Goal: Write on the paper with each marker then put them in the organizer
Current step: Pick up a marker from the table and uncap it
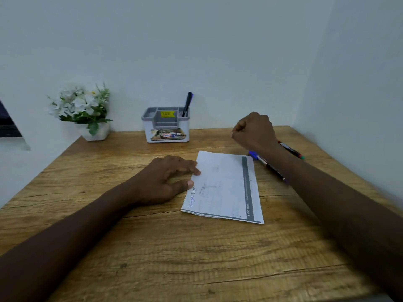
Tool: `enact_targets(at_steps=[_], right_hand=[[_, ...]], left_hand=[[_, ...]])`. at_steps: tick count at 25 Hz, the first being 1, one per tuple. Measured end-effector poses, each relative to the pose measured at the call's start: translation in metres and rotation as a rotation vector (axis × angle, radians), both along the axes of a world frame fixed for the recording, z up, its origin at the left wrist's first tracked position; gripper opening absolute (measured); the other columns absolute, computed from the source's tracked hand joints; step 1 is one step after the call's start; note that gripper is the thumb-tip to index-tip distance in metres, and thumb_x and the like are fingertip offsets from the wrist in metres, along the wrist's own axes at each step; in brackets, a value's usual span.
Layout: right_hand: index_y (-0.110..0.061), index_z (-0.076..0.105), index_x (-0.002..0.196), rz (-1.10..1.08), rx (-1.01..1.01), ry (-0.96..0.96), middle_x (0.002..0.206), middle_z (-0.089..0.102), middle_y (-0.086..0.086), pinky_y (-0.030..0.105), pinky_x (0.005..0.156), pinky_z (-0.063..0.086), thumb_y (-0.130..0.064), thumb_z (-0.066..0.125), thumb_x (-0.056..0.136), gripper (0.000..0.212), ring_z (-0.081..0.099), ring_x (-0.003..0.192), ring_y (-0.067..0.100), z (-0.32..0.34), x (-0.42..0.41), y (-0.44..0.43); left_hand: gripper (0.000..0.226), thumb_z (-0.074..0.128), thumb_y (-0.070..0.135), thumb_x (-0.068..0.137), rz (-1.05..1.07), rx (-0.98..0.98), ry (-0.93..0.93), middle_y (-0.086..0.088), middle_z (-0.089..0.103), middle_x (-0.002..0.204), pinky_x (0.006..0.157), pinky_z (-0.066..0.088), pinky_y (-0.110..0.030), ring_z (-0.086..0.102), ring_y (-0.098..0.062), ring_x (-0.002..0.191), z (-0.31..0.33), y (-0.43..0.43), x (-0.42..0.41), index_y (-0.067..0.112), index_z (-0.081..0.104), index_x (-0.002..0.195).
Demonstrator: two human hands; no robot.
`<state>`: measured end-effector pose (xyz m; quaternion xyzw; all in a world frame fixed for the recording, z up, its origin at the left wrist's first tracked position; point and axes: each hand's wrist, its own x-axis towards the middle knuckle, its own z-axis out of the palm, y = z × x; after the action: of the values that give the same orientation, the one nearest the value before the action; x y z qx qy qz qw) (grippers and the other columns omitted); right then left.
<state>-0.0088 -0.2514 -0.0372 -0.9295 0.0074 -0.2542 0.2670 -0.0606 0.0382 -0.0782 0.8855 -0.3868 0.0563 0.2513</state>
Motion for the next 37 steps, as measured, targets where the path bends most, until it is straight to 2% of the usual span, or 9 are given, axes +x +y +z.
enact_targets(at_steps=[6, 11, 17, 21, 26, 28, 31, 34, 37], right_hand=[[-0.015, 0.074, 0.089, -0.382, -0.132, 0.138, 0.095, 0.074, 0.008, 0.036, 0.079, 0.059, -0.045, 0.072, 0.066, 0.038, 0.070, 0.090, 0.031, 0.008, -0.018, -0.062], [-0.011, 0.059, 0.107, -0.514, -0.275, 0.335, 0.117, 0.065, 0.015, 0.034, 0.076, 0.043, -0.046, 0.075, 0.086, 0.044, 0.065, 0.108, 0.035, -0.002, -0.023, -0.086], [-0.012, 0.063, 0.094, -0.540, -0.260, 0.297, 0.089, 0.059, 0.009, 0.033, 0.074, 0.046, -0.067, 0.067, 0.084, 0.056, 0.057, 0.085, 0.029, 0.005, -0.025, -0.080], [-0.015, 0.068, 0.099, -0.236, -0.322, 0.146, 0.088, 0.065, 0.007, 0.034, 0.070, 0.048, -0.033, 0.060, 0.089, 0.022, 0.062, 0.085, 0.031, 0.012, -0.026, -0.048], [-0.025, 0.081, 0.093, 0.382, -0.210, 0.128, 0.078, 0.073, -0.010, 0.026, 0.064, 0.044, -0.035, 0.071, 0.091, 0.014, 0.064, 0.070, 0.011, 0.006, -0.043, 0.022], [-0.015, 0.083, 0.092, 0.553, 0.061, 0.117, 0.073, 0.076, 0.000, 0.029, 0.057, 0.053, -0.028, 0.080, 0.088, 0.014, 0.069, 0.063, 0.013, 0.004, -0.050, 0.042], [0.001, 0.079, 0.092, 0.702, 0.619, 0.192, 0.076, 0.076, 0.016, 0.032, 0.061, 0.062, -0.018, 0.083, 0.085, 0.021, 0.074, 0.065, 0.022, 0.003, -0.060, 0.063], [0.000, 0.075, 0.080, 0.710, 0.976, 0.293, 0.069, 0.071, 0.015, 0.027, 0.048, 0.056, -0.041, 0.077, 0.081, 0.041, 0.067, 0.053, 0.019, -0.002, -0.064, 0.082], [0.003, 0.069, 0.074, 0.680, 0.709, 0.438, 0.063, 0.063, 0.020, 0.024, 0.039, 0.044, -0.060, 0.059, 0.092, 0.066, 0.056, 0.040, 0.025, -0.004, -0.062, 0.096]], left_hand=[[0.031, 0.073, 0.040, 0.090, 0.045, -0.056, -0.003, 0.022, 0.064, 0.134, 0.107, 0.048, -0.031, 0.059, 0.003, 0.123, 0.001, -0.004, 0.000, 0.039, 0.070, 0.120], [0.029, 0.073, 0.037, 0.091, 0.064, -0.062, 0.008, 0.022, 0.067, 0.128, 0.103, 0.047, -0.023, 0.061, 0.004, 0.119, 0.002, -0.011, -0.001, 0.035, 0.072, 0.119], [0.026, 0.075, 0.034, 0.090, 0.077, -0.061, 0.054, 0.020, 0.067, 0.130, 0.104, 0.047, -0.023, 0.061, 0.001, 0.120, 0.005, -0.010, -0.003, 0.036, 0.073, 0.115], [0.019, 0.081, 0.030, 0.083, 0.112, -0.120, 0.043, 0.021, 0.068, 0.125, 0.102, 0.050, -0.022, 0.061, 0.007, 0.115, 0.009, -0.005, -0.005, 0.032, 0.077, 0.101], [0.043, 0.076, 0.042, 0.086, 0.253, -0.347, -0.145, 0.017, 0.066, 0.128, 0.091, 0.052, -0.020, 0.062, 0.003, 0.108, 0.015, -0.004, -0.009, 0.030, 0.069, 0.127], [0.040, 0.071, 0.041, 0.092, 0.213, -0.312, -0.175, 0.009, 0.071, 0.125, 0.086, 0.056, -0.023, 0.067, -0.001, 0.105, 0.014, -0.006, -0.009, 0.030, 0.067, 0.130], [0.018, 0.065, 0.025, 0.099, 0.168, -0.361, -0.269, 0.007, 0.076, 0.084, 0.064, 0.049, -0.019, 0.067, -0.010, 0.072, 0.014, -0.008, -0.011, 0.025, 0.076, 0.113], [0.025, 0.056, 0.022, 0.104, 0.176, -0.405, -0.270, 0.011, 0.063, 0.064, 0.056, 0.036, -0.011, 0.059, -0.005, 0.059, 0.019, -0.012, -0.017, 0.029, 0.070, 0.084], [0.033, 0.053, 0.013, 0.104, 0.127, -0.336, -0.270, 0.023, 0.054, 0.064, 0.061, 0.033, -0.006, 0.056, 0.007, 0.063, 0.018, -0.014, -0.021, 0.021, 0.061, 0.074]])
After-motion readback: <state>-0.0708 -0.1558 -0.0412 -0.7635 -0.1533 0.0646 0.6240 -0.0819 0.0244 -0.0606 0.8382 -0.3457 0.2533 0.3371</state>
